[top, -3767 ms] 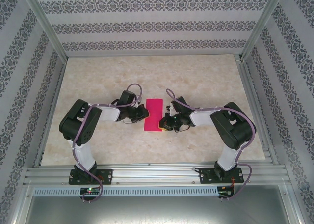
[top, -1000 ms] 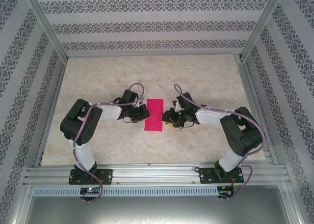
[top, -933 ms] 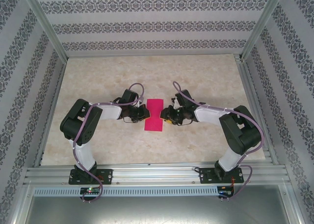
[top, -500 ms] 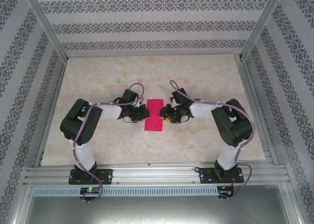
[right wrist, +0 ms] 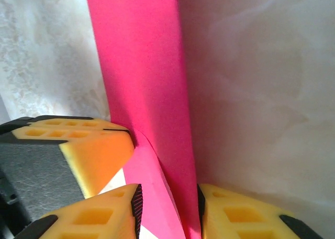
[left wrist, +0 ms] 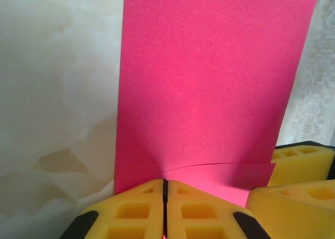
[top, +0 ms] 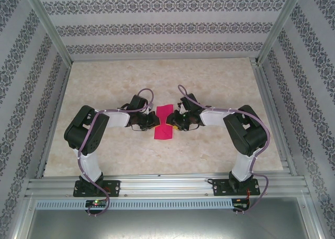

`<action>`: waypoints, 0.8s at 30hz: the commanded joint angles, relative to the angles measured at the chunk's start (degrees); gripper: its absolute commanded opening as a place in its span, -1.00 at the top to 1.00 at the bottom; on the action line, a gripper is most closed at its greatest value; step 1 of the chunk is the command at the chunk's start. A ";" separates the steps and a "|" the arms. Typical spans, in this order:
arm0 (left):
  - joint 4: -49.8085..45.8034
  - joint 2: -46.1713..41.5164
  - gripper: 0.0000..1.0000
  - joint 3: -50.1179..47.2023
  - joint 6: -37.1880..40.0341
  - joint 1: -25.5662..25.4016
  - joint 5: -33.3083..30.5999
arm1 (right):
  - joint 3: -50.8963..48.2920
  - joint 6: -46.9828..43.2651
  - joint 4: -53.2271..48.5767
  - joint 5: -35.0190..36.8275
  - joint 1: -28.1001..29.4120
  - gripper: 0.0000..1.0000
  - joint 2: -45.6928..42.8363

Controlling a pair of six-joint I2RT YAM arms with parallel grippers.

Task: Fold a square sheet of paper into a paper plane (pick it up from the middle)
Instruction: Turn over the paper at the center of the table.

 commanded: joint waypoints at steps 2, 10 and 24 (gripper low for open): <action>-1.90 -1.76 0.77 0.51 -0.92 -0.11 -1.42 | -1.02 -0.74 3.28 -2.05 0.17 0.42 0.70; -5.23 -9.57 0.63 0.12 -0.65 -0.13 -5.10 | -2.83 -1.11 6.33 -4.06 -0.77 0.76 -1.58; -25.73 -36.62 0.52 -3.06 3.69 0.17 -25.57 | 10.35 -22.28 -39.54 21.32 -1.17 0.95 -21.51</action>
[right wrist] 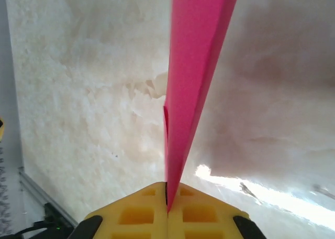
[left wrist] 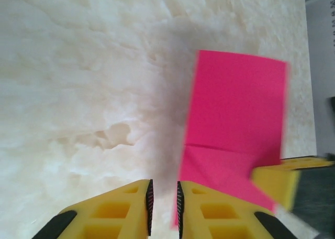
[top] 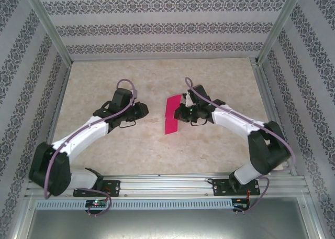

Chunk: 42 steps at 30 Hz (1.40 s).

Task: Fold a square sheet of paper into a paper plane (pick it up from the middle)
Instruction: Turn over the paper at the center of the table.

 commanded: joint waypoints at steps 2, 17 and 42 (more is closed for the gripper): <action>-11.33 -8.91 0.47 -1.72 2.02 0.38 -7.95 | 9.63 -11.82 -28.62 24.52 1.66 0.95 -5.75; -36.01 -34.30 0.19 -2.23 -0.40 1.42 -21.32 | 34.20 -9.82 -52.38 44.28 16.48 0.89 18.64; -42.24 -40.73 -0.05 -2.13 3.41 1.57 -8.26 | 11.07 -2.49 4.48 -5.28 8.99 0.32 18.46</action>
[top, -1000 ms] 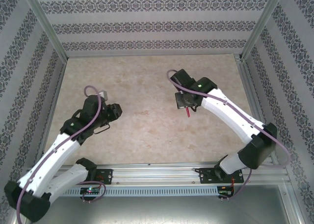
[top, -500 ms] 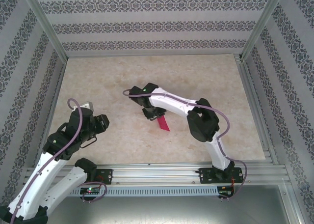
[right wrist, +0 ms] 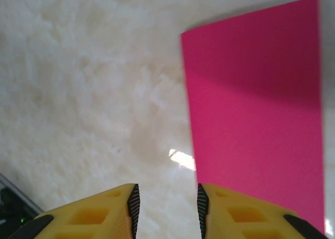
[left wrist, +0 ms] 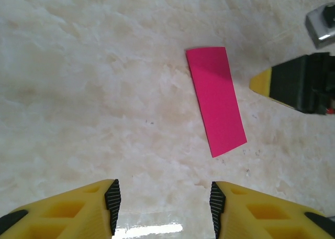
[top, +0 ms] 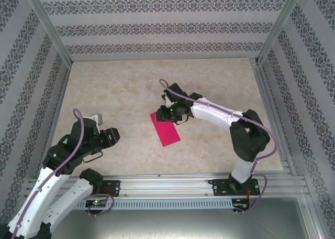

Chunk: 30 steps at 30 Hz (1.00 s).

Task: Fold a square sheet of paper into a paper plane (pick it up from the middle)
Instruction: Turn over the paper at the center of the table.

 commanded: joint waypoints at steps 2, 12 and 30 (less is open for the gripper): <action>-2.94 1.50 -0.05 1.11 1.28 0.52 1.01 | -2.03 -0.78 9.04 -9.49 -1.20 0.37 5.96; -0.99 2.97 -0.07 0.25 -1.24 0.58 3.04 | -7.78 9.12 14.09 -1.18 -1.50 0.44 10.62; 22.79 22.27 0.08 -3.61 -5.79 0.61 14.89 | -17.51 24.32 29.98 1.35 1.67 0.27 -3.04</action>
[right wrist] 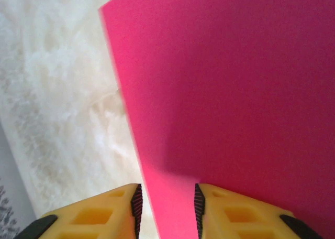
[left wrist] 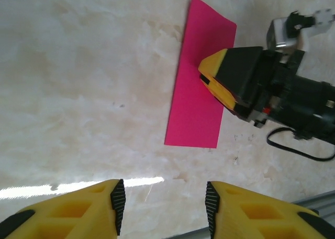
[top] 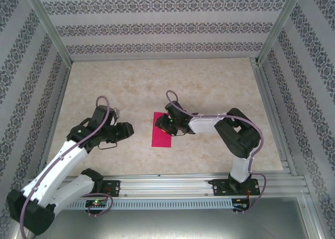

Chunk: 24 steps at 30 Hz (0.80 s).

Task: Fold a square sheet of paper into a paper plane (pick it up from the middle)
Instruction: Turn over the paper at the center of the table.

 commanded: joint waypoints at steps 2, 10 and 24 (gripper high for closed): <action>11.67 6.61 0.12 0.26 -0.59 0.56 4.94 | 2.49 -11.49 -10.31 -1.42 -1.77 0.27 -8.35; 21.88 24.62 0.29 5.23 1.25 0.48 10.76 | -6.08 -19.48 -15.88 -0.89 -5.30 0.27 -15.84; 31.84 48.94 0.42 15.63 2.89 0.08 18.43 | -6.84 -18.50 -14.76 -6.15 -4.39 0.27 -12.27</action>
